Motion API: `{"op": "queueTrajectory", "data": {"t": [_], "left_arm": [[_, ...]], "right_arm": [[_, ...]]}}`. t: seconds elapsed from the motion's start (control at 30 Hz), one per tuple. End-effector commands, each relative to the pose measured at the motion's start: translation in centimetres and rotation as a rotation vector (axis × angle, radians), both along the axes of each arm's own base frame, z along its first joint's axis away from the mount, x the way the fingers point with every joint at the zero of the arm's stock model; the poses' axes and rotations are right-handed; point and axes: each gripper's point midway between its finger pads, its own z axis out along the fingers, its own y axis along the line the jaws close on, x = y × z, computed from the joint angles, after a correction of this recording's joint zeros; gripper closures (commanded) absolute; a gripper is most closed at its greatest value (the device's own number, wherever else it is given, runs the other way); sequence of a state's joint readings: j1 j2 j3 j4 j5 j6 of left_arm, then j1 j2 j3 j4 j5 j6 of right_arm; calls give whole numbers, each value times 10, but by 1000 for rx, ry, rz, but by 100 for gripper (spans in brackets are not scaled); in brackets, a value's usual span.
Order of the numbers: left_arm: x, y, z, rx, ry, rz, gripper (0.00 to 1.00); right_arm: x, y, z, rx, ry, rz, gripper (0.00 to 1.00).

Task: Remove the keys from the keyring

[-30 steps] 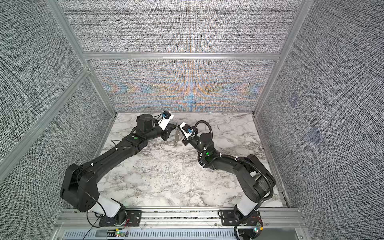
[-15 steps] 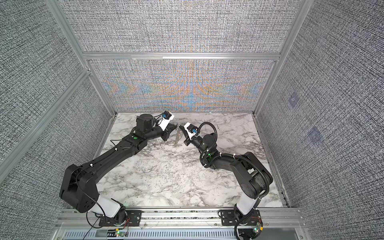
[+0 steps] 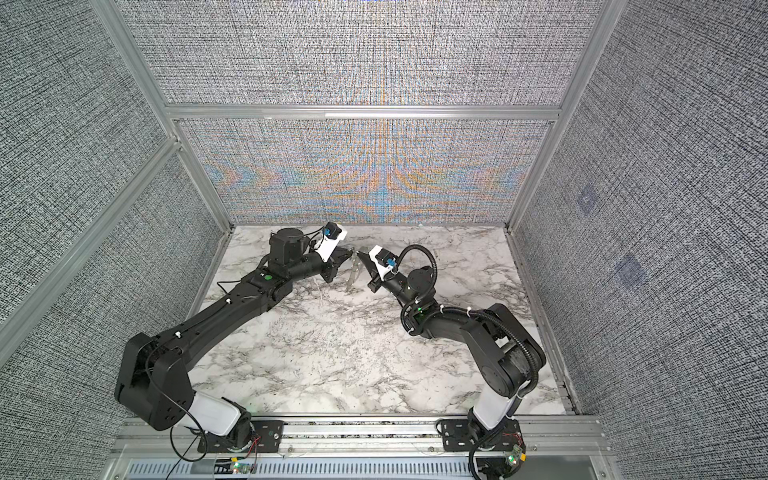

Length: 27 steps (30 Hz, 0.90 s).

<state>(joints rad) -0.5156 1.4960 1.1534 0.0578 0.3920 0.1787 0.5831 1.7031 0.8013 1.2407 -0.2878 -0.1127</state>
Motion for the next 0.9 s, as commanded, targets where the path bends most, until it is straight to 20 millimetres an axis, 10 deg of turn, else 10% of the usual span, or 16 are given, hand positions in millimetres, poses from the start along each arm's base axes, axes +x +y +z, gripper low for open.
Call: {"op": "queueTrajectory", "data": {"t": [0.0, 0.87], "left_arm": [[9, 6, 15, -8, -69, 43, 100], [5, 9, 29, -9, -114, 43, 100]], "right_arm": [[0, -3, 1, 5, -2, -9, 100], [-3, -4, 0, -19, -9, 5, 100]]}}
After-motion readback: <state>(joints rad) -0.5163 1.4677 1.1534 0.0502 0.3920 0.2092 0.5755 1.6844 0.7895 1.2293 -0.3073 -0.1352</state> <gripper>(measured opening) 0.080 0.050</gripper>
